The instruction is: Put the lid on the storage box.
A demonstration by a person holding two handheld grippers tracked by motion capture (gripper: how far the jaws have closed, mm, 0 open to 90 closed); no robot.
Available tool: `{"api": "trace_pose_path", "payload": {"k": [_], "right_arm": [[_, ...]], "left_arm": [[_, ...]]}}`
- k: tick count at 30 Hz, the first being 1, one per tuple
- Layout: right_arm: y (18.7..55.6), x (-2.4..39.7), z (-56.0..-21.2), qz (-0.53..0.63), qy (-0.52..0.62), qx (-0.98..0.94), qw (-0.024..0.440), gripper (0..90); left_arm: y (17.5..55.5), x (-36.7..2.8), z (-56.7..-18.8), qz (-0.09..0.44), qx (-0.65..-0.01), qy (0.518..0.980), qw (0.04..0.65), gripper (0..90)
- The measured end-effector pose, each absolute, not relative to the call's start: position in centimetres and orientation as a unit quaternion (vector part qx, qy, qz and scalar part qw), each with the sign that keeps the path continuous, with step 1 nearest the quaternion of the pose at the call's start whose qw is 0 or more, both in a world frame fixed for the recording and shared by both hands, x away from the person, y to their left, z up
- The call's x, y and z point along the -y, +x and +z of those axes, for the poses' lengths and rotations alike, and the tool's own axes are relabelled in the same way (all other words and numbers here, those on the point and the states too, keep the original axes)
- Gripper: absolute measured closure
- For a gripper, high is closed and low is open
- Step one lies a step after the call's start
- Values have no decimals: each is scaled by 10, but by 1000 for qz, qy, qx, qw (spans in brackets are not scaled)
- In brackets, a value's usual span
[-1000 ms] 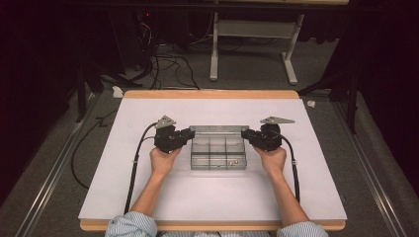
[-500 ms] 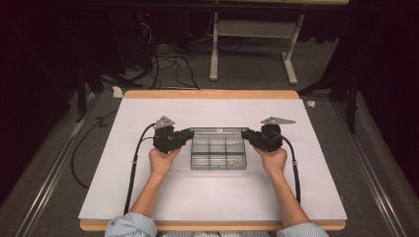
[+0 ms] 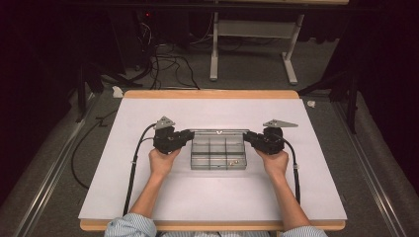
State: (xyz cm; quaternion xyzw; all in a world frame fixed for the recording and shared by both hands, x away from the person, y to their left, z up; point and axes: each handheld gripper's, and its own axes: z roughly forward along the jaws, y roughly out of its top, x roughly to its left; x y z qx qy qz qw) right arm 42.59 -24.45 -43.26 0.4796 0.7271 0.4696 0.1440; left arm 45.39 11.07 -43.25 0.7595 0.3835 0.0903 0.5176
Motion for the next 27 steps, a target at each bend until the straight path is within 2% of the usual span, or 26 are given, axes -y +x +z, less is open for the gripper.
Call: {"api": "trace_pose_path", "payload": {"k": [27], "right_arm": [[416,245,-424,474,469,-730,148,724]], "left_arm": [[444,-116,-434,91,-386,754,523,714]]}}
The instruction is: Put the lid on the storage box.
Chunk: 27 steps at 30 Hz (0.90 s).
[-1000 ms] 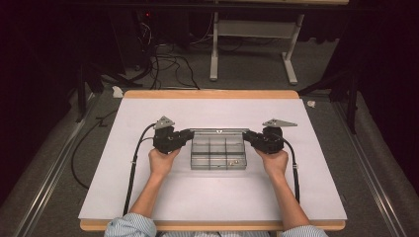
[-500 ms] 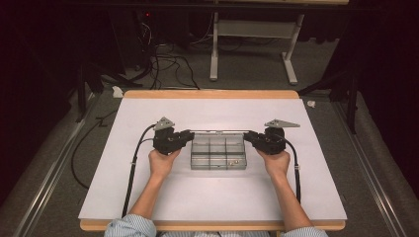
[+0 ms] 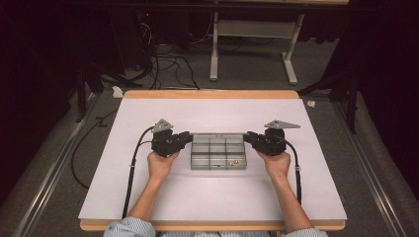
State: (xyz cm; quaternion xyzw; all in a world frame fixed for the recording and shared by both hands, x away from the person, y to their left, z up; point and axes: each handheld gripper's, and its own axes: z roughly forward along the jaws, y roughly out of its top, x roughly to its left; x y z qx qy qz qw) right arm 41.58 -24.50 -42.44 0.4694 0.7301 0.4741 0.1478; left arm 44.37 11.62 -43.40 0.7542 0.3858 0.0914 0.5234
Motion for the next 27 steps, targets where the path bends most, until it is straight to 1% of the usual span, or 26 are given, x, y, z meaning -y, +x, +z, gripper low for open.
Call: {"api": "trace_pose_path", "payload": {"k": [14,23,27], "right_arm": [[405,247,-428,486,466,-725,147,718],[397,247,-426,492,459,-723,155,712],[394,247,-428,493,462,-721,150,712]], "left_arm": [[436,-118,-436,90,-390,754,522,702],[429,-115,-433,93,-382,755,524,698],[426,-115,-434,91,-383,758,521,697]]}}
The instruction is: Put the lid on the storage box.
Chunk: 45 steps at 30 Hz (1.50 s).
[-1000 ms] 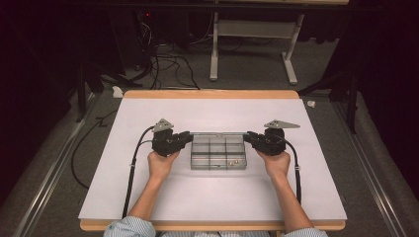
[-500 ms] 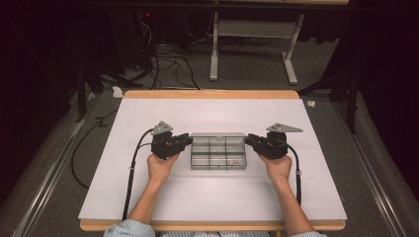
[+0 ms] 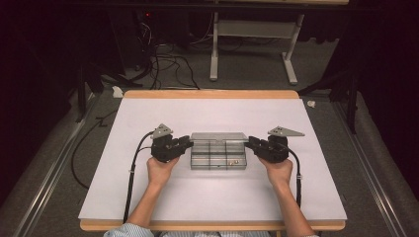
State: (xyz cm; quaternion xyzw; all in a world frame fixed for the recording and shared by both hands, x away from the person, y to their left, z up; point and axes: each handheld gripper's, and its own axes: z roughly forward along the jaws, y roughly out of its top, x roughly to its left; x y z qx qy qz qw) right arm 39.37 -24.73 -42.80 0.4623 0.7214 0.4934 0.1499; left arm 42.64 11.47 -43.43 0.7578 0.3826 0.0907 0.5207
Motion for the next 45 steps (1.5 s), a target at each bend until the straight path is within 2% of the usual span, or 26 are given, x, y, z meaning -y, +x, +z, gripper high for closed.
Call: {"api": "trace_pose_path", "payload": {"k": [45], "right_arm": [[363,240,-438,488,447,-735,150,701]], "left_arm": [[397,-111,-444,82,-376,765,516,682]]}}
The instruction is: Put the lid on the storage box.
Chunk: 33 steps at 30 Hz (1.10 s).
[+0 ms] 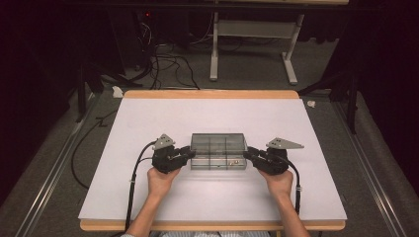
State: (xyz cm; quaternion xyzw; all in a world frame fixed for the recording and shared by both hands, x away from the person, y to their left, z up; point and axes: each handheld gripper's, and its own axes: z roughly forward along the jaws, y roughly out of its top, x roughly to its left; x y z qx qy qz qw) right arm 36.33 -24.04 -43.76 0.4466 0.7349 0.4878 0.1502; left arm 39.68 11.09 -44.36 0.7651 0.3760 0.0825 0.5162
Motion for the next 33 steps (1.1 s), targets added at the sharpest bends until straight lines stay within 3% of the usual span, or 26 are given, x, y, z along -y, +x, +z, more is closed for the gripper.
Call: {"api": "trace_pose_path", "payload": {"k": [33], "right_arm": [[350,230,-451,465,437,-756,148,665]], "left_arm": [[378,-105,-458,100,-365,779,499,623]]}}
